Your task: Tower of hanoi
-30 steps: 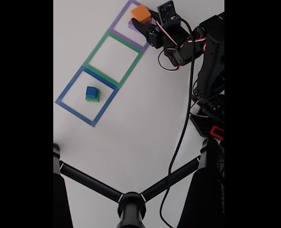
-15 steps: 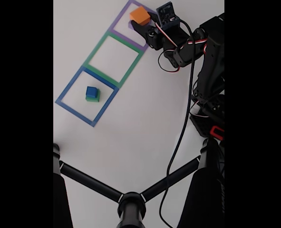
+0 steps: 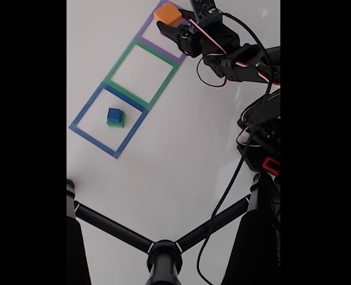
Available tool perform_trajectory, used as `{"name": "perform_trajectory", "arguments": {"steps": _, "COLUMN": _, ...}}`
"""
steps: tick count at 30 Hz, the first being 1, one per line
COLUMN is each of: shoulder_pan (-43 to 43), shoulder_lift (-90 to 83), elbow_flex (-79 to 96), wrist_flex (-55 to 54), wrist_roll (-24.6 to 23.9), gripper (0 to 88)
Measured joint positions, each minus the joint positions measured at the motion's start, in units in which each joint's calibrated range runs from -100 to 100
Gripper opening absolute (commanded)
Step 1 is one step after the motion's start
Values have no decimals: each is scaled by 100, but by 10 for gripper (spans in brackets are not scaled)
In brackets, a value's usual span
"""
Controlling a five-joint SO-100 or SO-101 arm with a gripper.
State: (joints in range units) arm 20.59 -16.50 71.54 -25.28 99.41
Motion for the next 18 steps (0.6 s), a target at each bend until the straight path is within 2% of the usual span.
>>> {"name": "perform_trajectory", "arguments": {"steps": 10, "shoulder_pan": -262, "shoulder_lift": -1942, "elbow_flex": -574, "wrist_flex": 2937, "wrist_roll": 0, "gripper": 73}}
{"name": "perform_trajectory", "arguments": {"steps": 18, "shoulder_pan": -753, "shoulder_lift": -2659, "elbow_flex": -3098, "wrist_flex": 6782, "wrist_roll": 39, "gripper": 67}}
